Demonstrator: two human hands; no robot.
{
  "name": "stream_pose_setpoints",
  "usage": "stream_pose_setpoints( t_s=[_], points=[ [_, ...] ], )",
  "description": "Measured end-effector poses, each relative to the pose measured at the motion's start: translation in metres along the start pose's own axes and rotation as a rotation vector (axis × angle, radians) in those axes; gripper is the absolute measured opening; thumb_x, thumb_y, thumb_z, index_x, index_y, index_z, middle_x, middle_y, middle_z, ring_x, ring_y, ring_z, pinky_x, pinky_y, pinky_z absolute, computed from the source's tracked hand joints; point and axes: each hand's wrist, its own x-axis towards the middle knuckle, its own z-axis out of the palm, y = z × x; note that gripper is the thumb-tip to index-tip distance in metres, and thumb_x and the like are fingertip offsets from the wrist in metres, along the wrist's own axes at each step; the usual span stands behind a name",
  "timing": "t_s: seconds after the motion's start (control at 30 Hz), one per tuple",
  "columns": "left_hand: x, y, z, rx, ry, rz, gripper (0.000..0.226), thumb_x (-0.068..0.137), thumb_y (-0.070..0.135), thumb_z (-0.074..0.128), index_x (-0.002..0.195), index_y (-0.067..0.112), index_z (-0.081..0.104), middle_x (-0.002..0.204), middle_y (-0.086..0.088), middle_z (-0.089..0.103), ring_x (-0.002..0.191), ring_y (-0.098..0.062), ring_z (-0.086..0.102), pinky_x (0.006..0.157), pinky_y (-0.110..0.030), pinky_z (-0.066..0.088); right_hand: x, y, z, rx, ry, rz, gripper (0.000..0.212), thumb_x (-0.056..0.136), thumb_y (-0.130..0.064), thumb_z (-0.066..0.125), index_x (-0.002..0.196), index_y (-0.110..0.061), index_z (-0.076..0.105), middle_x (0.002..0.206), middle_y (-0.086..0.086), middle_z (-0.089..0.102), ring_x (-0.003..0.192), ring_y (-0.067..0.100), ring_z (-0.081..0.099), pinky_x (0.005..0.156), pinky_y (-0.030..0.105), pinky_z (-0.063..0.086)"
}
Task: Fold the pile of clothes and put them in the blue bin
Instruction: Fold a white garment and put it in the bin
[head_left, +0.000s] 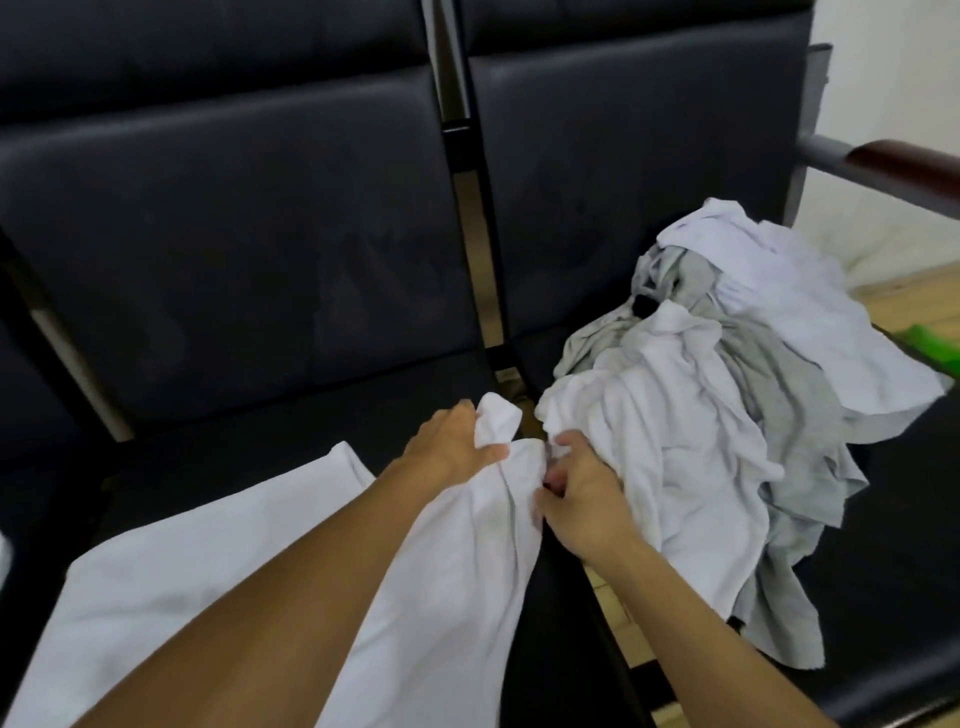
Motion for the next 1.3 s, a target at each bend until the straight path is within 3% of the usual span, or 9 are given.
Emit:
stream_pose_setpoints(
  t_s=[0.13,0.3,0.4,0.57,0.73,0.83,1.0,1.17,1.3],
  points=[
    [0.011,0.012,-0.003,-0.378,0.065,-0.036,0.015,0.090,0.032,0.070,0.094,0.018,0.064,0.094,-0.004,0.062,0.078,-0.015,0.057,0.067,-0.029,0.050,0.005,-0.008,-0.018,0.338,-0.064,0.187,0.023,0.087,-0.008,0.059,0.109,-0.006,0.063,0.085,0.002,0.066,0.075,0.013,0.059,0.067,0.021,0.053],
    [-0.003,0.013,-0.037,-1.122,-0.036,-0.220,0.021,0.091,0.025,0.071,0.107,0.012,0.065,0.094,-0.007,0.068,0.082,-0.020,0.065,0.074,-0.035,0.056,-0.006,-0.031,-0.057,1.104,-0.392,0.426,0.028,0.079,0.004,0.033,0.093,-0.003,0.056,0.066,0.007,0.049,0.056,0.018,0.045,0.059,0.033,0.055],
    [-0.012,0.017,-0.057,-1.221,-0.109,-0.224,0.024,0.089,0.010,0.071,0.112,0.013,0.065,0.100,-0.008,0.069,0.084,-0.021,0.066,0.069,-0.036,0.057,-0.014,-0.034,-0.074,1.258,-0.578,0.422,0.026,0.081,0.001,0.040,0.101,-0.004,0.056,0.068,0.008,0.052,0.055,0.017,0.045,0.059,0.031,0.050],
    [-0.025,0.038,-0.079,-1.031,-0.097,-0.154,0.025,0.091,0.010,0.069,0.116,0.011,0.069,0.108,-0.010,0.072,0.095,-0.021,0.069,0.072,-0.030,0.058,-0.015,-0.030,-0.076,1.227,-0.591,0.328,0.015,0.092,-0.014,0.068,0.102,-0.011,0.057,0.080,0.007,0.056,0.059,0.010,0.048,0.052,0.019,0.049],
    [-0.024,0.059,-0.101,-0.909,0.064,-0.116,0.028,0.087,0.011,0.073,0.114,0.013,0.067,0.108,-0.007,0.068,0.101,-0.018,0.063,0.084,-0.031,0.053,-0.022,-0.023,-0.101,1.135,-0.103,0.235,0.021,0.089,-0.027,0.071,0.102,-0.010,0.071,0.085,0.009,0.069,0.078,0.018,0.066,0.075,0.034,0.057],
    [-0.026,0.080,-0.108,-1.080,-0.015,-0.155,0.035,0.087,0.007,0.072,0.120,0.011,0.064,0.111,-0.011,0.067,0.101,-0.021,0.064,0.094,-0.035,0.054,-0.036,-0.014,-0.118,0.653,0.115,0.254,0.025,0.085,-0.037,0.075,0.095,-0.014,0.074,0.089,0.009,0.073,0.080,0.020,0.065,0.075,0.031,0.052],
    [-0.019,0.103,-0.088,-0.772,0.005,-0.141,0.025,0.084,0.009,0.076,0.109,0.011,0.072,0.105,-0.007,0.068,0.087,-0.015,0.062,0.064,-0.024,0.051,-0.049,-0.006,-0.133,-0.105,0.004,0.112,0.032,0.087,-0.032,0.072,0.065,-0.013,0.060,0.059,-0.002,0.051,0.055,0.014,0.049,0.049,0.021,0.034],
    [-0.022,0.070,-0.104,-0.639,0.112,-0.162,0.017,0.092,0.025,0.069,0.100,0.011,0.071,0.099,-0.003,0.069,0.093,-0.015,0.063,0.080,-0.031,0.053,-0.062,-0.046,-0.113,0.062,0.020,-0.112,0.007,0.085,-0.015,0.072,0.083,-0.019,0.068,0.079,-0.002,0.066,0.075,0.016,0.063,0.062,0.023,0.049],
    [-0.064,-0.021,-0.150,-0.590,0.045,-0.227,0.024,0.095,0.030,0.065,0.086,0.008,0.069,0.082,-0.009,0.067,0.073,-0.019,0.066,0.064,-0.033,0.055,-0.098,-0.097,-0.053,0.298,-0.517,-0.355,0.016,0.082,-0.011,0.077,0.092,-0.023,0.071,0.089,0.000,0.071,0.072,0.003,0.065,0.063,0.020,0.053]
  ],
)
